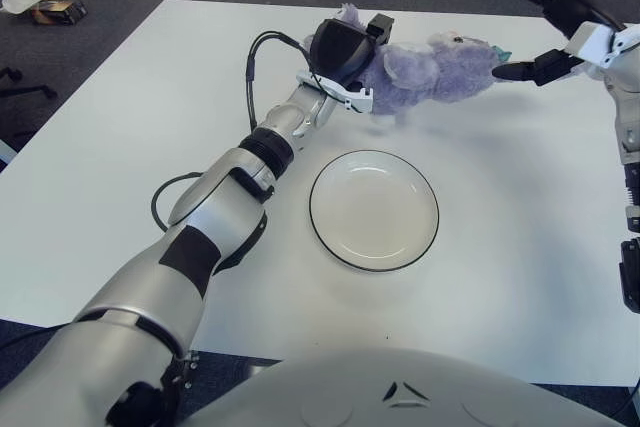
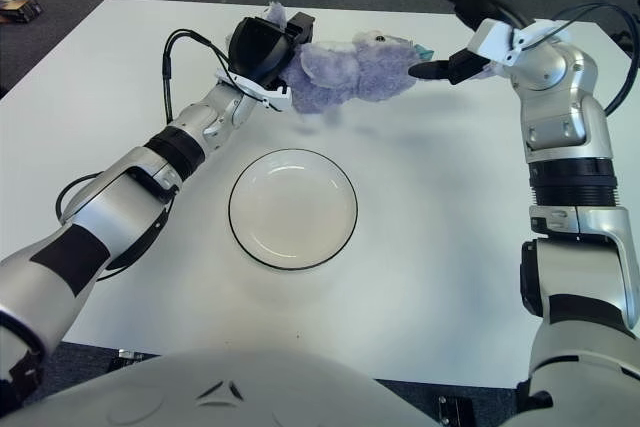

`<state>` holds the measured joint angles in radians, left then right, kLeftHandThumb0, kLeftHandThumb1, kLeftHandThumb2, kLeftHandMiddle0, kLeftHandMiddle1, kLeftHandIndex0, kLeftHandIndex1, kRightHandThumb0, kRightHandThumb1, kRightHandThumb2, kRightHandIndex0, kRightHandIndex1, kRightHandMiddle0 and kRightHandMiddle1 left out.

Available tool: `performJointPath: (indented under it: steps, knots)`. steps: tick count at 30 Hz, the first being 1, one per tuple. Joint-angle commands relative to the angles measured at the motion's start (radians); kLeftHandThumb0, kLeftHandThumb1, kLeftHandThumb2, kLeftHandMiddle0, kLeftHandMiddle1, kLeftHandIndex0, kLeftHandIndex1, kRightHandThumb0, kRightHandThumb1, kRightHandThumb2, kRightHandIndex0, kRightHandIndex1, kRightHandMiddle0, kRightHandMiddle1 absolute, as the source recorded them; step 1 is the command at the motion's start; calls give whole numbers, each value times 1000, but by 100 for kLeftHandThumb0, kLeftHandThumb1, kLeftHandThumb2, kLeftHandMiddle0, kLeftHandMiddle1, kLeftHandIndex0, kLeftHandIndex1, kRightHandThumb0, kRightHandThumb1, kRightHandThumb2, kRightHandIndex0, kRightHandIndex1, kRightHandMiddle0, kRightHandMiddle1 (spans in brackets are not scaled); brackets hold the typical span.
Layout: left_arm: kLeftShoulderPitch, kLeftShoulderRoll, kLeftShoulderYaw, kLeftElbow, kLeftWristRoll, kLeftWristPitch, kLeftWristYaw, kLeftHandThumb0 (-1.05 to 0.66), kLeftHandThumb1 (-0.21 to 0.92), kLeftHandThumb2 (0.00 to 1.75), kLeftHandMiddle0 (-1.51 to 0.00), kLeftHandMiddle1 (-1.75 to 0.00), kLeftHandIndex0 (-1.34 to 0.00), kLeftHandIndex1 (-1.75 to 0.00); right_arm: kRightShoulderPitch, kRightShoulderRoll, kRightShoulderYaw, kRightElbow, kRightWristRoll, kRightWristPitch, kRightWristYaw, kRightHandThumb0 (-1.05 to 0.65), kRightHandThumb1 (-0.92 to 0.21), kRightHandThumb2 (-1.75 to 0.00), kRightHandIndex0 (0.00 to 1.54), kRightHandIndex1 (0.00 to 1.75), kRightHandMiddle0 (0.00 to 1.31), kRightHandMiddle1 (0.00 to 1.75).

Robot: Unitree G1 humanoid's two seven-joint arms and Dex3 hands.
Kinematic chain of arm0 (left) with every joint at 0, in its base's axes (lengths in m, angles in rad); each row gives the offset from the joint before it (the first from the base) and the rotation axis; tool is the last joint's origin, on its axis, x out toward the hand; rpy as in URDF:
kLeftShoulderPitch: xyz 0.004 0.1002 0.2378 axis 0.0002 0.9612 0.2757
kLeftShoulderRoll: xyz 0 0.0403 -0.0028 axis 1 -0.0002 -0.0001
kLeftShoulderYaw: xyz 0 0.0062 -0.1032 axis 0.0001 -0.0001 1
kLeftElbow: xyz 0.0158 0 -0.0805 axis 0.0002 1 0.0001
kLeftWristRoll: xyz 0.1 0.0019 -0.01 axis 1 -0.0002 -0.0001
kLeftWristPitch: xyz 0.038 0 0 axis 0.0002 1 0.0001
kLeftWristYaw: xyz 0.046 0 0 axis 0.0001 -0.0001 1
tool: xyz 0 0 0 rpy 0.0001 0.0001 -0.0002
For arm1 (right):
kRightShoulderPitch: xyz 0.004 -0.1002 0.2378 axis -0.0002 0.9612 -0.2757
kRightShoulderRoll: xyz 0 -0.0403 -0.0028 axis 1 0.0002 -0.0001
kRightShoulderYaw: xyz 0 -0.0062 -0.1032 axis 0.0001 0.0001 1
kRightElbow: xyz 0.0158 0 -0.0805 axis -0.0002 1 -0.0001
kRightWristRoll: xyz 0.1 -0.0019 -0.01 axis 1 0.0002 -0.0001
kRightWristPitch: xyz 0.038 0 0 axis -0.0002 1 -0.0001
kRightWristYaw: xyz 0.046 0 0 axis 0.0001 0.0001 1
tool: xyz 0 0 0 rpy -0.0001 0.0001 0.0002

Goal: Put the doll into the plate.

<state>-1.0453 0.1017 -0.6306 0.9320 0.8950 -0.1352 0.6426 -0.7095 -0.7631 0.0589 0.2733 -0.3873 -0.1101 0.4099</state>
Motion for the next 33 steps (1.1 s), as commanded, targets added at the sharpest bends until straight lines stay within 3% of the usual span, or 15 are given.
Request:
performJointPath:
  steps: [1,9,15,17,21,23,33]
  knots:
    - [12,4,18,-35,-16,7,-22,-52,23,143,-136,-175,-69,-175,12,10,26,-4,-33,-2,-19,-104,-59,-56,4,3,0,27]
    - [8,-4,22,-59,-19,21,-36,-53,21,146,-137,-175,-71,-175,-8,48,58,83,-30,-42,-33,-105,-66,-49,6,4,0,36]
    - [7,-5,16,-72,-11,26,-28,-53,21,146,-138,-175,-71,-175,-23,62,65,108,14,-34,35,-105,-68,-46,8,5,0,40]
    - [5,-1,7,-72,3,25,-9,-53,21,146,-138,-175,-71,-175,-37,73,64,120,52,-2,99,-105,-67,-45,8,5,0,39]
    - [-1,12,-22,-62,48,1,67,-51,25,140,-138,-175,-67,-175,-77,109,40,153,164,126,237,-95,-59,-56,3,2,0,28]
    - [-3,13,-25,-55,56,-6,85,-50,27,138,-138,-175,-65,-175,-86,116,37,161,183,158,257,-92,-55,-60,1,1,0,25]
    - [-48,17,-86,61,152,-61,331,-47,35,128,-136,-175,-59,-175,-145,131,40,128,279,526,425,-77,-49,-70,0,0,0,6]
